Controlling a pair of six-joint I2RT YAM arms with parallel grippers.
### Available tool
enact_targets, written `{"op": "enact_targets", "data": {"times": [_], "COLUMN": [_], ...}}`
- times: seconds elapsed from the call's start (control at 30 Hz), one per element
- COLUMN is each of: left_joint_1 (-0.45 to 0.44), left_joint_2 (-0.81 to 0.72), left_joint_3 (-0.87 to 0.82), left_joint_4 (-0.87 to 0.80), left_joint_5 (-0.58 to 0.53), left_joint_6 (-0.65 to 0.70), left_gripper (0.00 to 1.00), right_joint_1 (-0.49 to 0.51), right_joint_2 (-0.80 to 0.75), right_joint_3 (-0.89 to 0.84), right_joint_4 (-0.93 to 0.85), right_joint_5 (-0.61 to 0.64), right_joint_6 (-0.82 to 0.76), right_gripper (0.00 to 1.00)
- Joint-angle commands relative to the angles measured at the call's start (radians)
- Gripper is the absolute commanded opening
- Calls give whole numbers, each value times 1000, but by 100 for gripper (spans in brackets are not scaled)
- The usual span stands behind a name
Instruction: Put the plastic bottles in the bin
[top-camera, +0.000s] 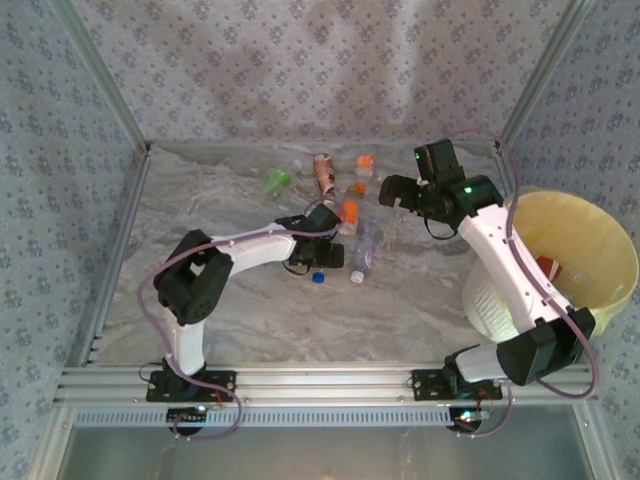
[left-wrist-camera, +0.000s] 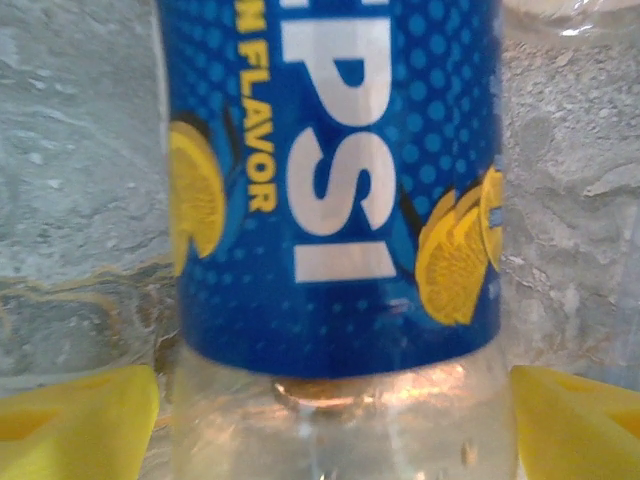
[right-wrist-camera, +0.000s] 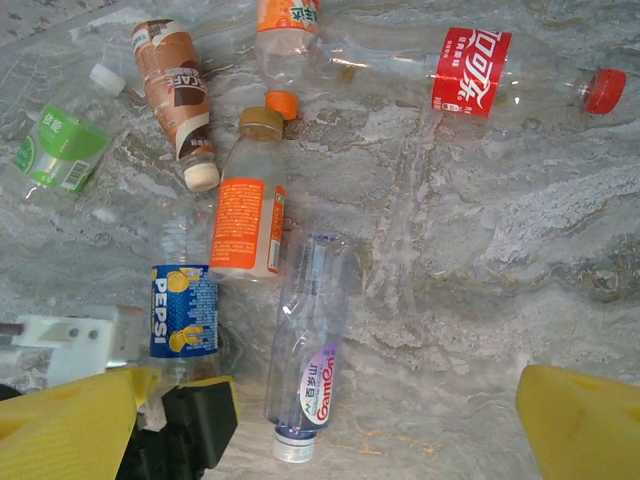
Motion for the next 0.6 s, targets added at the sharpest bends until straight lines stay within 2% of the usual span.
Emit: {"op": "enact_targets", "data": {"times": [0.0, 0.27, 0.4, 0.57], "left_joint_1": [-5, -4, -5, -3], "left_joint_2": [28, 1, -28, -85], "left_joint_3": [42, 3, -19, -60], "left_joint_4": [-24, 11, 26, 72], "left_joint_5": [-31, -59, -72, -75], "left_joint_6": [29, 73, 98, 130], "left_gripper": [87, 73, 69, 58], "right_joint_1": [3, 2, 3, 2], "right_joint_2": [-29, -45, -54, -59], "right_joint_3": [-15, -47, -58, -76], "right_joint_4": [28, 62, 91, 130], "right_joint_5": [13, 11, -1, -17], "right_joint_6": [14, 14, 13, 14], "right_gripper": [100, 100, 100, 100]}}
